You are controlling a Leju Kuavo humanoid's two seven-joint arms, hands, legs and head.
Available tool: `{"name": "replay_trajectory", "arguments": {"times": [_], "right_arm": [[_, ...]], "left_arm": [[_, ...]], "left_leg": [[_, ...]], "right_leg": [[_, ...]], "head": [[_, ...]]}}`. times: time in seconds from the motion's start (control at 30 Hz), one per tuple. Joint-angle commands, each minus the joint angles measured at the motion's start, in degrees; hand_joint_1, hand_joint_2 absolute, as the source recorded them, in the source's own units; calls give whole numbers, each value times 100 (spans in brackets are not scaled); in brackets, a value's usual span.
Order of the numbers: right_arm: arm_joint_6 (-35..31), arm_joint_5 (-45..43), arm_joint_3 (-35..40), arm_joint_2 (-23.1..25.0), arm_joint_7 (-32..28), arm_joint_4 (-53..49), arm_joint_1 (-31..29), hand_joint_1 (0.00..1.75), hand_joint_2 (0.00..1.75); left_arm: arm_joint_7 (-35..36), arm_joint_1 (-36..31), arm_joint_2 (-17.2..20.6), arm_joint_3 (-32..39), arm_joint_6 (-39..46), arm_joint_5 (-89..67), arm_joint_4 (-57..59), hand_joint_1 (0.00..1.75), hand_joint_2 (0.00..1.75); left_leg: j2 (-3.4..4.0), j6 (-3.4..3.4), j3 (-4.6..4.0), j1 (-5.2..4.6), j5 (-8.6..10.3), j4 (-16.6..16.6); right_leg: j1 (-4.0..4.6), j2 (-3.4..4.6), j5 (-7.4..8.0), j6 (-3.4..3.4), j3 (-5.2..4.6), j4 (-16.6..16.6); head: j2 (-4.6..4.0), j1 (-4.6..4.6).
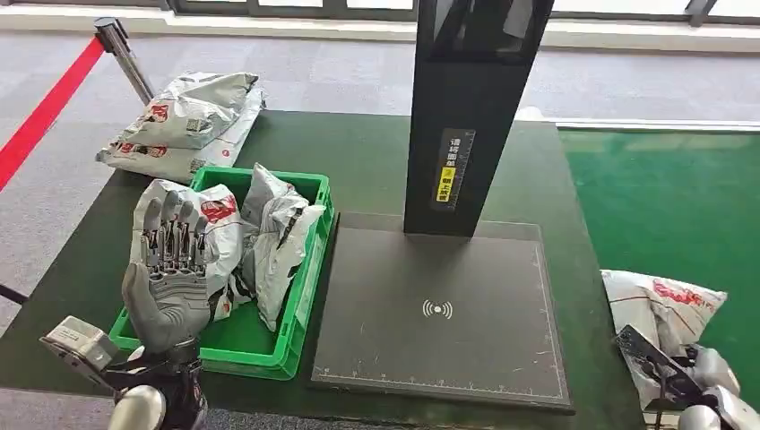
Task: Moved the parcel from conveyor to table for the left to box.
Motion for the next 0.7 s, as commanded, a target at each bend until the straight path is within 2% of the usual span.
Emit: {"name": "replay_trajectory", "arguments": {"times": [0.03, 0.13, 0.17, 0.27, 0.3, 0.37, 0.4, 0.43, 0.5, 0.6, 0.7], "right_arm": [[-434, -639, 1324, 790, -358, -524, -128, 175, 175], [-417, -753, 1412, 707, -307, -560, -97, 175, 175], [-1470, -1496, 1246, 1153, -1386, -1764, 291, 175, 175], [-1738, -1708, 1503, 1312, -949, -4021, 1054, 175, 175], [-2080, -1978, 1466, 1356, -1149, -4472, 1166, 175, 175], [-2476, -2616, 1390, 1413, -1606, -5418, 1424, 175, 175], [-2598, -4014, 1429, 1568, -2935, -6149, 1543, 175, 175], [-2366, -4226, 1540, 1730, -3003, -6922, 1701, 175, 175], [-2314, -4052, 1620, 1791, -2777, -7195, 1760, 175, 175], [-2375, -4058, 1629, 1776, -2821, -7018, 1737, 175, 175], [-2163, -4639, 1840, 1739, -3422, -7101, 1739, 175, 175]], "left_arm": [[59, -188, 87, 130, 4, -31, 375, 0, 0], [63, -181, 87, 130, 1, -26, 368, 0, 0], [59, -150, 28, 134, 13, -42, 335, 0, 0], [51, -131, -7, 102, 76, -107, 265, 0, 0], [51, -142, -22, 100, 109, -115, 255, 0, 0], [52, -156, -42, 83, 158, -125, 237, 0, 0], [47, -198, -38, 45, 170, -113, 288, 0, 0], [14, -279, -25, -19, 190, -88, 398, 0, 0], [-4, -318, -31, -38, 207, -84, 454, 0, 0], [-14, -320, -19, -45, 215, -81, 462, 0, 0], [-22, -381, -27, -63, 210, -77, 491, 0, 0]], "left_leg": [[32, -6, 9, 12, -4, -6], [40, -10, 6, 11, 1, -14], [41, -11, 13, 12, -2, -10], [49, -18, 11, 3, -6, -6], [53, -18, -4, 3, -8, -3], [41, -33, -33, 7, -15, -4], [27, -29, -30, -2, -8, -6], [8, -31, 9, -2, -4, -10], [-15, -34, -1, 2, 0, 2], [-23, -35, 13, 6, 4, -15], [-25, -36, 15, 6, 4, -12]], "right_leg": [[11, 37, 9, -7, 4, -10], [13, 47, 12, -11, 1, -13], [17, 45, 11, -10, -1, -12], [17, 53, 9, -19, -12, 4], [16, 52, 8, -19, -16, 9], [24, 43, 0, -29, -14, 9], [15, 25, -1, -27, -27, 11], [14, 14, -7, -30, -25, 11], [16, -6, -18, -32, -26, 32], [21, -13, -16, -36, -2, 11], [24, -12, -17, -39, 0, 8]], "head": [[0, 0], [0, 0], [0, 0], [0, 0], [0, 2], [0, 0], [0, -4], [0, 0], [0, 0], [0, -2], [0, 2]]}}
